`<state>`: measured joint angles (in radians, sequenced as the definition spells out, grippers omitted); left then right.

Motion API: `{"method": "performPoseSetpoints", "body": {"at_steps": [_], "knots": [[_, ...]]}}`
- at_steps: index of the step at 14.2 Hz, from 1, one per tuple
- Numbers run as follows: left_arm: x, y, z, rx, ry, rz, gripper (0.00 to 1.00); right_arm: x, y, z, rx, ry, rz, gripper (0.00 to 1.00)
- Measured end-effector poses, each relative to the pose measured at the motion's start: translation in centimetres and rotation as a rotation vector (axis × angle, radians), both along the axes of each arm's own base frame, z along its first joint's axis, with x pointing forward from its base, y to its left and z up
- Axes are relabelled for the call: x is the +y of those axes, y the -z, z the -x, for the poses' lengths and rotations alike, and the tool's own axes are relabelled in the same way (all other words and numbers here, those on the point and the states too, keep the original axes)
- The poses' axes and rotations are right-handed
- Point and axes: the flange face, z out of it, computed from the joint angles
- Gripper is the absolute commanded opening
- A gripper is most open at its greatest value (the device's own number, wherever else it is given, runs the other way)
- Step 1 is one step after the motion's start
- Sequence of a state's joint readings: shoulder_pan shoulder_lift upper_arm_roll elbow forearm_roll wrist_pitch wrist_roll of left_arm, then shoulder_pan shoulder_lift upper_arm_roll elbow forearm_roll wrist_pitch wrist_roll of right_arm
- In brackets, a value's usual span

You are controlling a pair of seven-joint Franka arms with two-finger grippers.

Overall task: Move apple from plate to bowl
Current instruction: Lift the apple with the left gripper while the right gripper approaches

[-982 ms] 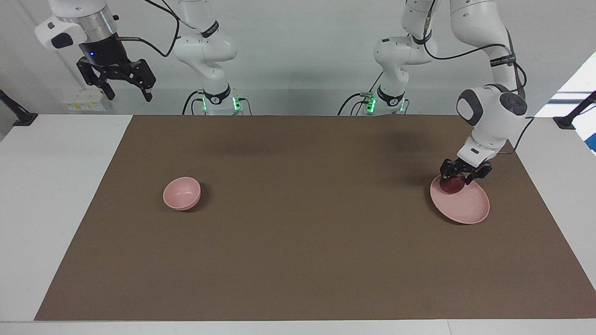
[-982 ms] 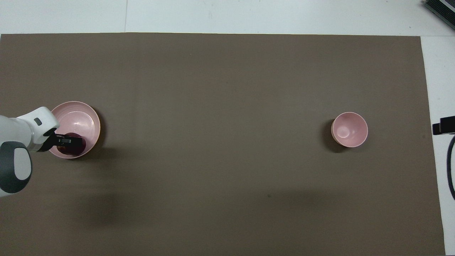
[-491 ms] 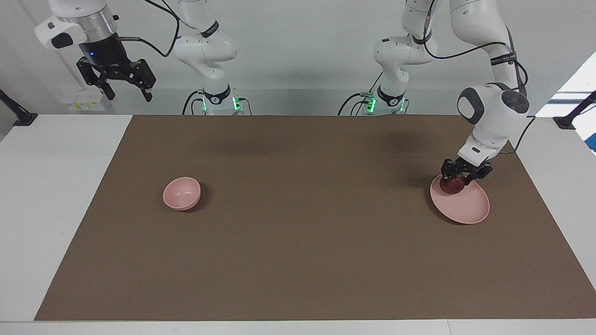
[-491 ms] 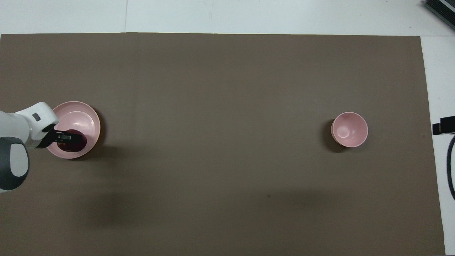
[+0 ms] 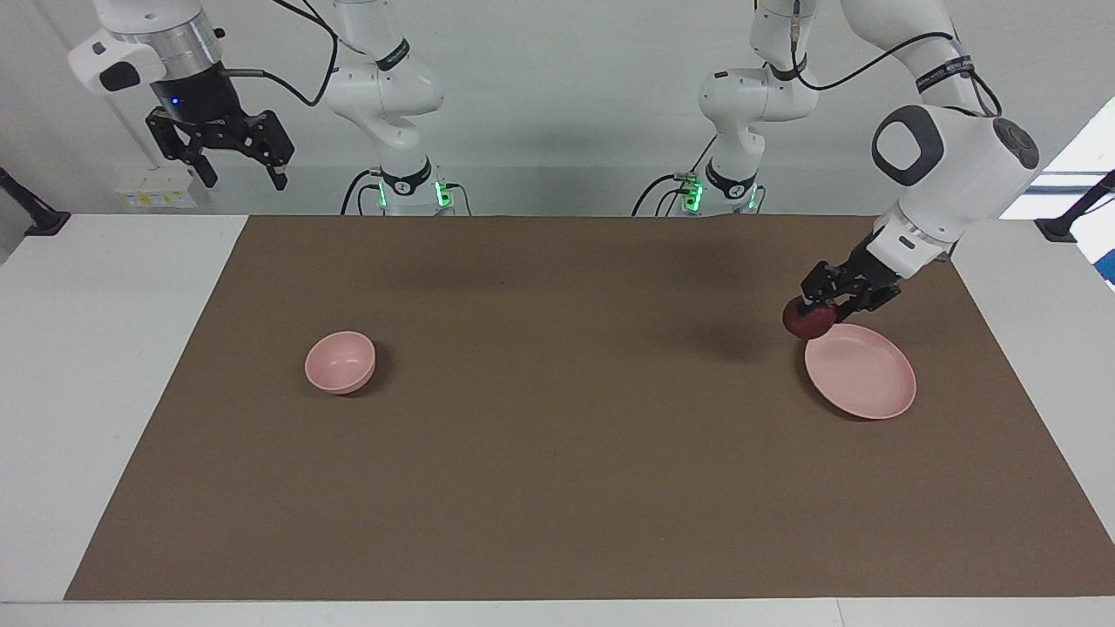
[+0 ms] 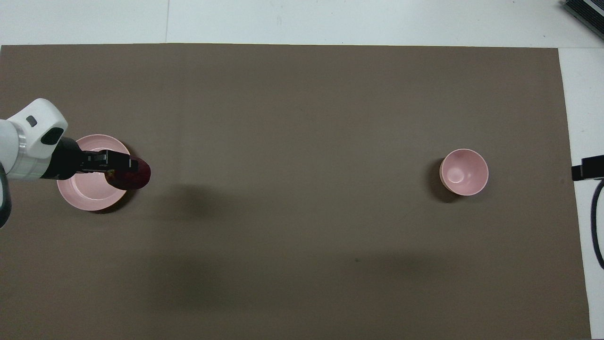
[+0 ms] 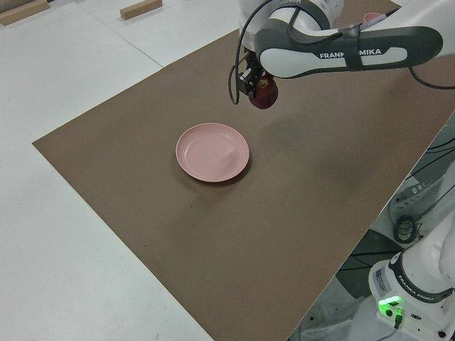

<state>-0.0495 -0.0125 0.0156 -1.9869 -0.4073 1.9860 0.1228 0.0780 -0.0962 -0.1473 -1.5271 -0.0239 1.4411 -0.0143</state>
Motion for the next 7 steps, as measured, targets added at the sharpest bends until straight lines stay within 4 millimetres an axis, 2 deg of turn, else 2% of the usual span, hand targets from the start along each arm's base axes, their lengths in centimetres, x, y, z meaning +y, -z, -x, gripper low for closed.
{"method": "performPoseSetpoints", "body": {"at_steps": [3, 7], "knots": [[-5.6, -1.0, 0.3, 0.054, -0.090, 0.127, 0.00, 1.6, 0.3, 0.6, 0.031, 0.003, -0.054, 1.00], [-12.8, -2.2, 1.8, 0.118, -0.103, 0.265, 0.00, 4.8, 2.6, 0.2, 0.080, 0.250, -0.208, 1.00]]}}
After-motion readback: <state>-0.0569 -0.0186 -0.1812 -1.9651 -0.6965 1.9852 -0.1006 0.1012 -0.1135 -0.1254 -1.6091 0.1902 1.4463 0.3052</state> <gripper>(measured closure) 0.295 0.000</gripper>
